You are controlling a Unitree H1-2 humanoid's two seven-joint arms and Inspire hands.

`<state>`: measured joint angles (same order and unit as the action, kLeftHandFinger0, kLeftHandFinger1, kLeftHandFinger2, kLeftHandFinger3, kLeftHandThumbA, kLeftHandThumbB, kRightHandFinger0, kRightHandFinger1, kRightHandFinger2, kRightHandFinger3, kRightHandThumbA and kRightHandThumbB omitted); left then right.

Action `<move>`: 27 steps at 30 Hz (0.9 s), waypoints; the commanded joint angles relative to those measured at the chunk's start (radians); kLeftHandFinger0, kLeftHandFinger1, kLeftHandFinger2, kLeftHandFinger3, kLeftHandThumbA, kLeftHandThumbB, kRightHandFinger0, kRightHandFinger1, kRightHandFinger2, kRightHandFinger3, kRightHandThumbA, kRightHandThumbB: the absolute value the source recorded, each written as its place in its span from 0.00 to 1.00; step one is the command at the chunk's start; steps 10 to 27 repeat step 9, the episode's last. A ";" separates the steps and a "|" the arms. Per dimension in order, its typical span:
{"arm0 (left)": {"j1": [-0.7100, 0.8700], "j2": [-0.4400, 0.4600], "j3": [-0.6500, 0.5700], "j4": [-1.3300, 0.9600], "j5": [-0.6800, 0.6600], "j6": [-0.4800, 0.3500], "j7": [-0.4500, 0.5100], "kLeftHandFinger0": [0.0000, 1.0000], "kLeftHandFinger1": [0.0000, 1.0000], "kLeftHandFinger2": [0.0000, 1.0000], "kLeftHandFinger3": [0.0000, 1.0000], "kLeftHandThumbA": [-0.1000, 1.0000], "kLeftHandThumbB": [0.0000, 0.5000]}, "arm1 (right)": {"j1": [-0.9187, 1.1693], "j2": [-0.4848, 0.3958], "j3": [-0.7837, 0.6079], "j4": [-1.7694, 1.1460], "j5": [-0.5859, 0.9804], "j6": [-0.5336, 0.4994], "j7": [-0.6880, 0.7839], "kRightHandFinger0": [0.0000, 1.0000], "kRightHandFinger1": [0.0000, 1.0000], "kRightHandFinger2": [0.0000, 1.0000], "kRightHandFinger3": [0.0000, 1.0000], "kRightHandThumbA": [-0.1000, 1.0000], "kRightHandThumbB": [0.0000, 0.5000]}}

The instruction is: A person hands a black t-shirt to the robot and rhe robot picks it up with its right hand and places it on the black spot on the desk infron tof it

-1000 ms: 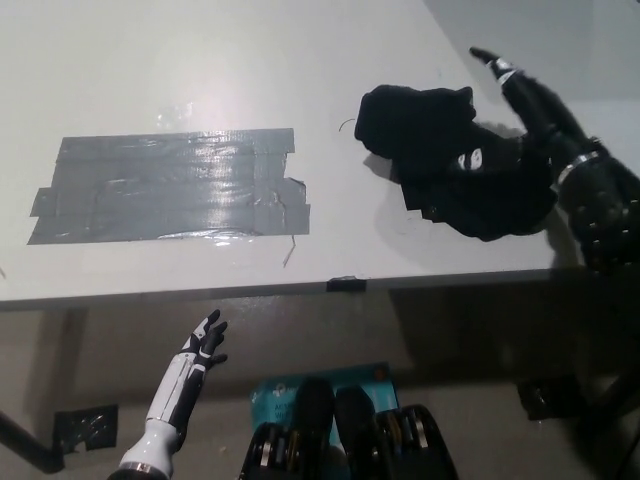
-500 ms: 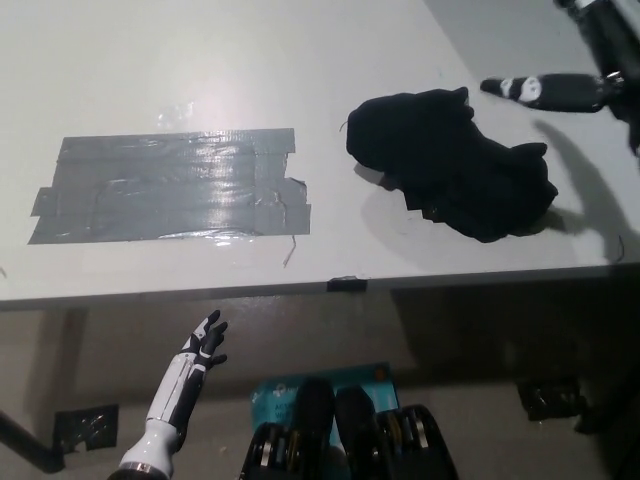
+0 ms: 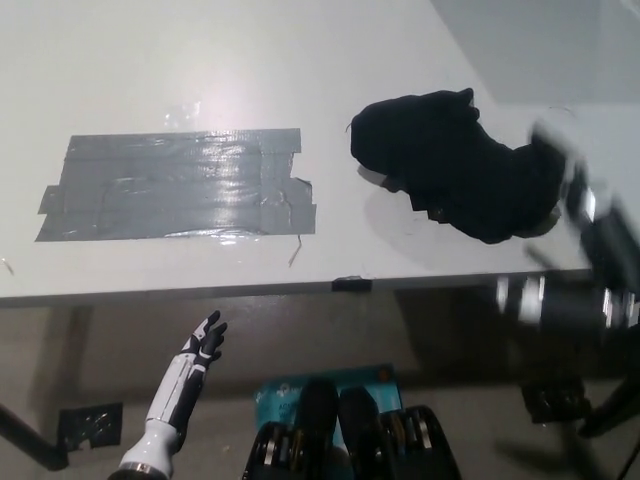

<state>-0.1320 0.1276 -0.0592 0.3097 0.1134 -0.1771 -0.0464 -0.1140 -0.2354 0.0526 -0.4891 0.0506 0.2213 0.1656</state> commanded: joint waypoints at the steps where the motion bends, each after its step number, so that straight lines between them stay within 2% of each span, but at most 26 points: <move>1: 0.001 0.012 -0.016 -0.028 0.017 -0.043 -0.010 1.00 1.00 1.00 1.00 1.00 1.00 | 0.107 0.049 0.016 0.049 0.100 -0.178 0.040 1.00 1.00 1.00 1.00 1.00 0.90; 5: 0.008 0.011 -0.020 -0.029 0.023 -0.044 -0.003 1.00 1.00 1.00 1.00 1.00 1.00 | 0.107 0.054 0.046 0.239 0.054 -0.209 0.068 1.00 1.00 1.00 1.00 1.00 0.72; 7: 0.013 0.012 -0.020 -0.029 0.027 -0.047 0.003 1.00 1.00 1.00 1.00 1.00 1.00 | 0.094 0.055 0.059 0.333 0.031 -0.227 0.068 1.00 1.00 1.00 1.00 1.00 0.73; 8: 0.015 0.013 -0.019 -0.029 0.026 -0.047 0.003 1.00 1.00 1.00 1.00 1.00 1.00 | 0.089 0.054 0.063 0.364 0.026 -0.229 0.068 1.00 1.00 1.00 1.00 1.00 0.78; 27: 0.015 0.013 -0.019 -0.029 0.026 -0.047 0.003 1.00 1.00 1.00 1.00 1.00 1.00 | 0.089 0.054 0.063 0.364 0.026 -0.229 0.068 1.00 1.00 1.00 1.00 1.00 0.78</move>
